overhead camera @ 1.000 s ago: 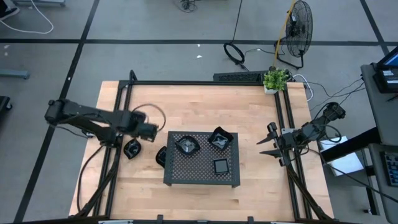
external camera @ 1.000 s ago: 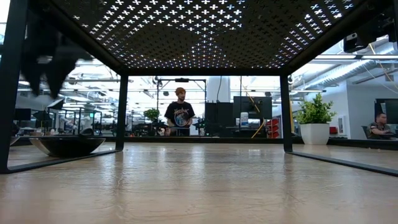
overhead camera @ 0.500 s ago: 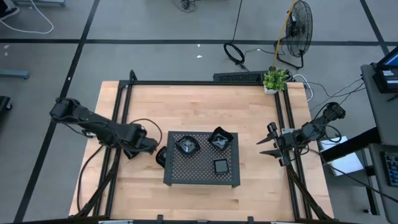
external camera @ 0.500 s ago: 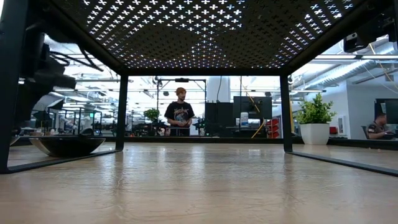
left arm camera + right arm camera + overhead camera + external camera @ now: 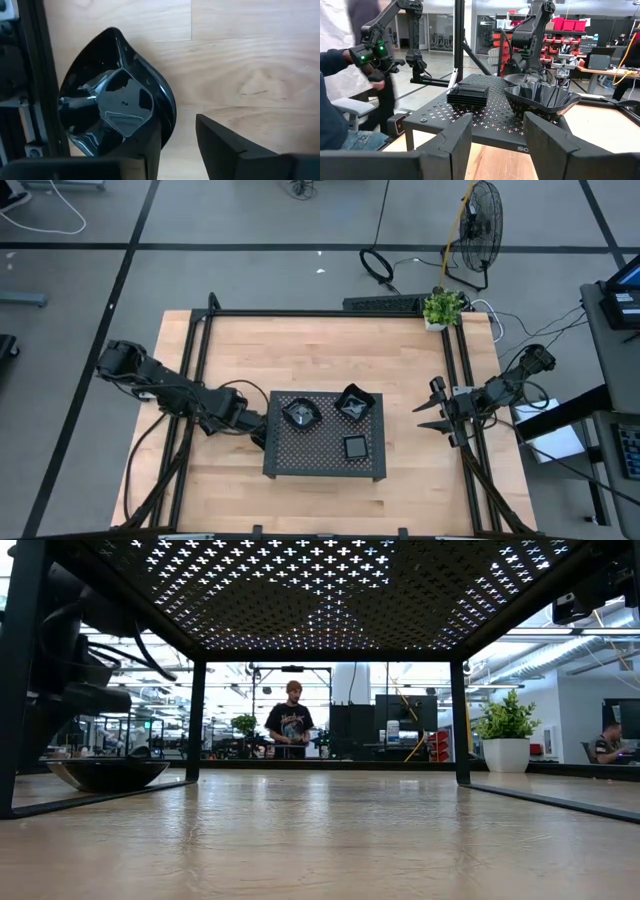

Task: Pick & Place Mini shaped plates
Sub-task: Stack the black leaf-shaped plate on top of the black leaf-shaped plates on the shelf

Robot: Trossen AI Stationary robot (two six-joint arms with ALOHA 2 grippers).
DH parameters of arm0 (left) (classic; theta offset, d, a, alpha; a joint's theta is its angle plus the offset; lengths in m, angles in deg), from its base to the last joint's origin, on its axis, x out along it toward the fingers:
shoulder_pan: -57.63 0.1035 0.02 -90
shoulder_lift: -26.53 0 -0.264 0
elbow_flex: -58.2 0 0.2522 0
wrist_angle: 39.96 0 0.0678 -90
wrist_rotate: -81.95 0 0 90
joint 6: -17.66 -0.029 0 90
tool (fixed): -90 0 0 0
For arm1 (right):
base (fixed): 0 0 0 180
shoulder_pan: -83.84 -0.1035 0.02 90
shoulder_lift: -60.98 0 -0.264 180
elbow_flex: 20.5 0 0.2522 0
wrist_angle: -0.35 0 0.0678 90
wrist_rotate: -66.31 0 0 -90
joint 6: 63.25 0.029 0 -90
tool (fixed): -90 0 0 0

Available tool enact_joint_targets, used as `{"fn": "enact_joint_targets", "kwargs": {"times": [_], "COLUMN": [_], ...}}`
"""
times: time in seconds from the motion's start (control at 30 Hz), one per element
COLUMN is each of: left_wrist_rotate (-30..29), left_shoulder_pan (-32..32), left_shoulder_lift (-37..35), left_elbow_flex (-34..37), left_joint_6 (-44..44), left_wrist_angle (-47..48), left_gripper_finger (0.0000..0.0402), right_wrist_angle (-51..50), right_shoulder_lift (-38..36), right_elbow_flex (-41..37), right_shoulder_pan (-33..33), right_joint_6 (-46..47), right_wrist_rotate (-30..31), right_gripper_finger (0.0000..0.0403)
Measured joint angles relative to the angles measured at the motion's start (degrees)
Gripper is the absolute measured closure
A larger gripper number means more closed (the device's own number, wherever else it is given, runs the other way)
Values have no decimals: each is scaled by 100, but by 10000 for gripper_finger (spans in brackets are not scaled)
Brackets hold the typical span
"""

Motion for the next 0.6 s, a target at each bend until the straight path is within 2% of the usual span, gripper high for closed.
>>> {"fn": "enact_joint_targets", "kwargs": {"times": [0.23,0.47,0.6], "left_wrist_rotate": [-54,-598,-1113], "left_shoulder_pan": [2,72,196], "left_shoulder_lift": [25,25,25], "left_elbow_flex": [0,0,0], "left_joint_6": [108,-360,-709], "left_wrist_angle": [-193,-905,-1012], "left_gripper_finger": [289,291,291], "right_wrist_angle": [-2,-2,-2], "right_shoulder_lift": [0,0,0], "right_elbow_flex": [0,0,0], "right_shoulder_pan": [-1,-2,0], "right_joint_6": [-1,1,-1], "right_wrist_rotate": [0,0,0], "right_gripper_finger": [238,238,238]}}
